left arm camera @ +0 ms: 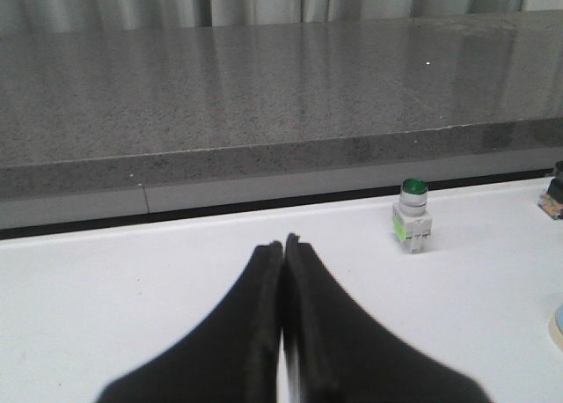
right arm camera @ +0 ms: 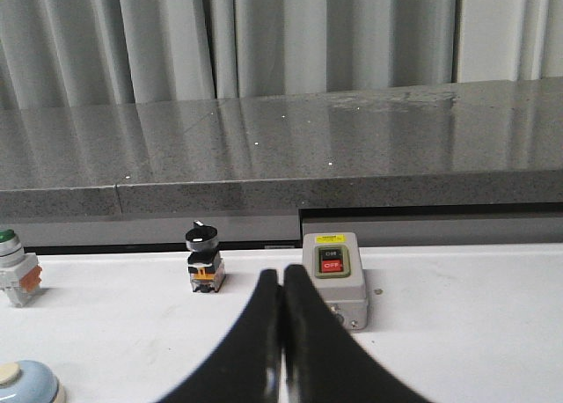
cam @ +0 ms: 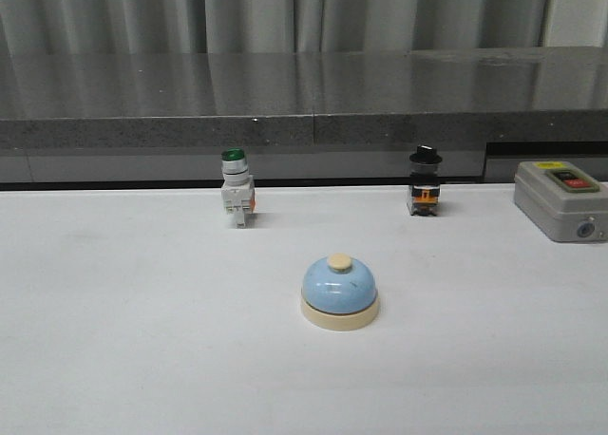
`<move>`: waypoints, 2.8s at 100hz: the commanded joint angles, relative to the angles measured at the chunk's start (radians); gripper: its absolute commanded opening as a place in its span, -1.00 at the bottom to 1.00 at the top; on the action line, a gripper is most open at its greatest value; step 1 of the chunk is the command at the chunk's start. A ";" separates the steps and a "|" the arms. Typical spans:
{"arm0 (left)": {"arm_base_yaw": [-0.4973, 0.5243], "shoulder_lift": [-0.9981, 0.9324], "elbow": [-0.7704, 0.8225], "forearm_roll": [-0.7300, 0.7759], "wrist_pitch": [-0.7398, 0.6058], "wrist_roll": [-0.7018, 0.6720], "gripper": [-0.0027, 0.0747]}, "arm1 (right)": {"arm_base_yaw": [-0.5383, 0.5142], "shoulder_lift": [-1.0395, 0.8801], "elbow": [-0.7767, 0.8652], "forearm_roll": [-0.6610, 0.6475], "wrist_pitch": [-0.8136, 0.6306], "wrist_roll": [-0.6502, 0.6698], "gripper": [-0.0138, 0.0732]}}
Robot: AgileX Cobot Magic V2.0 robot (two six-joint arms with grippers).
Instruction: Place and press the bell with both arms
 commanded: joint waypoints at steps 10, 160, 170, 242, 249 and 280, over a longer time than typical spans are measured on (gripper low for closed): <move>0.044 -0.147 0.109 0.005 -0.095 -0.009 -0.98 | -0.006 -0.016 -0.013 0.002 -0.087 -0.004 -0.84; 0.086 -0.354 0.294 0.006 -0.119 -0.009 -0.98 | -0.006 -0.014 -0.013 0.002 -0.087 -0.004 -0.84; 0.086 -0.354 0.294 0.006 -0.119 -0.009 -0.98 | -0.006 -0.014 -0.013 0.002 -0.088 -0.004 -0.84; 0.086 -0.354 0.294 0.006 -0.119 -0.009 -0.98 | -0.006 0.381 -0.580 0.059 0.536 -0.009 -0.84; 0.086 -0.354 0.294 0.006 -0.119 -0.009 -0.98 | -0.006 0.477 -0.676 0.059 0.630 -0.013 -0.84; 0.086 -0.354 0.294 0.006 -0.119 -0.009 -0.98 | -0.006 0.794 -0.882 0.068 0.753 -0.013 -0.84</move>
